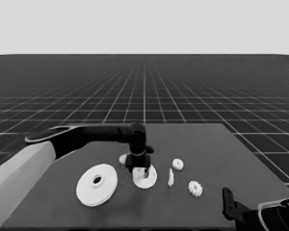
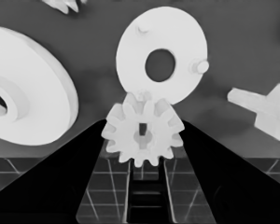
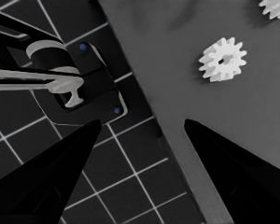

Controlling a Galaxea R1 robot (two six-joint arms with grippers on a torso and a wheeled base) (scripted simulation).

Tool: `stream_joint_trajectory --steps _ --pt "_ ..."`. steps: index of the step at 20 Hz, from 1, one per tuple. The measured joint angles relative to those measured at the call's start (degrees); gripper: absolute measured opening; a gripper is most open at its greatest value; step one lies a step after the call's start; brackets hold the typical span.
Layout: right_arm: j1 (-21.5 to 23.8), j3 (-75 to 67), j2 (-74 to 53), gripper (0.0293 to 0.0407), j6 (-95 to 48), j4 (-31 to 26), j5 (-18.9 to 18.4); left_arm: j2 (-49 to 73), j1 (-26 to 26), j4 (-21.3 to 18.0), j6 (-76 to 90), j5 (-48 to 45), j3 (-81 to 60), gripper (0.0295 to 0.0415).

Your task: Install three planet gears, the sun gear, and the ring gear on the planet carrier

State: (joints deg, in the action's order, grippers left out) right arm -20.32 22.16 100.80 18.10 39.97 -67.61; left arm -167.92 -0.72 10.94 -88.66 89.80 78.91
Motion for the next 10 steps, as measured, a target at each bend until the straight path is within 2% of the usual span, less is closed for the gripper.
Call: stream_joint_trajectory --steps 4,5,6,10 --pt "0.0 0.0 0.0 0.0385 0.0 0.0 0.0 -0.5 0.0 0.0 0.3 -0.1 0.8 0.0312" --pt "0.0 0.0 0.0 0.0385 0.0 0.0 0.0 -0.8 -3.9 4.1 1.6 -0.4 2.5 0.0312" --pt "0.0 0.0 0.0 0.0385 0.0 0.0 0.0 -1.0 -6.5 6.5 2.7 -0.9 3.9 0.0312" --pt "0.0 0.0 0.0 0.0385 0.0 0.0 0.0 -1.5 -9.4 9.3 4.2 -1.7 6.2 0.0312"
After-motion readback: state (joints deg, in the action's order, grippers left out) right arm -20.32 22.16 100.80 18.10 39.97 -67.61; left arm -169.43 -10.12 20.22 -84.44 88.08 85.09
